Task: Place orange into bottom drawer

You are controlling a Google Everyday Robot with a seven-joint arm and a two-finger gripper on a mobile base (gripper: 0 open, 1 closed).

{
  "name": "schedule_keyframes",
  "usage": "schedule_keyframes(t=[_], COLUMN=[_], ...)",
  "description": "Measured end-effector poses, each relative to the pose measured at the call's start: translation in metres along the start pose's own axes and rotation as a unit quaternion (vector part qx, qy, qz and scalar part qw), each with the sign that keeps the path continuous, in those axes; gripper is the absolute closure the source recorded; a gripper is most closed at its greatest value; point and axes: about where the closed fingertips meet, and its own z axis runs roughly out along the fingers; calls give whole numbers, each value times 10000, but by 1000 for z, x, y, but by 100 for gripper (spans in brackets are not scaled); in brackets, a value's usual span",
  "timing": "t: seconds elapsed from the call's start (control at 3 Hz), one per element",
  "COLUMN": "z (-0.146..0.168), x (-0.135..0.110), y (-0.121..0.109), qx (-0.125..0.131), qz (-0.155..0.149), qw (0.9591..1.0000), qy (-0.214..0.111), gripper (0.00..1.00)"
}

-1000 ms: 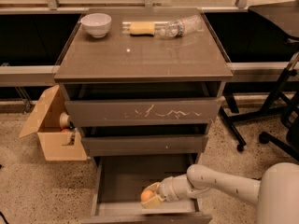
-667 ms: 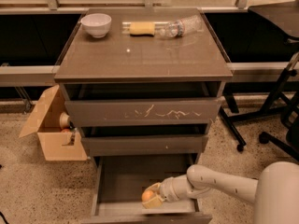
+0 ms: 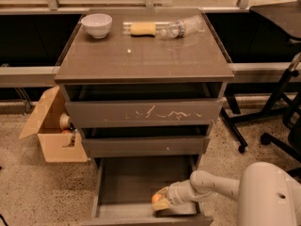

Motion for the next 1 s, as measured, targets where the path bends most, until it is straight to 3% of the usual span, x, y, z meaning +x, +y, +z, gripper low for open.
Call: schedule_keyframes(t=[0.33, 0.67, 1.0], z=[6, 16, 19], x=[22, 38, 42], y=[-35, -72, -92], qx=[127, 44, 3], qz=[15, 80, 95], qw=[9997, 9985, 9974], qy=[-184, -541, -721], gripper=[100, 74, 50])
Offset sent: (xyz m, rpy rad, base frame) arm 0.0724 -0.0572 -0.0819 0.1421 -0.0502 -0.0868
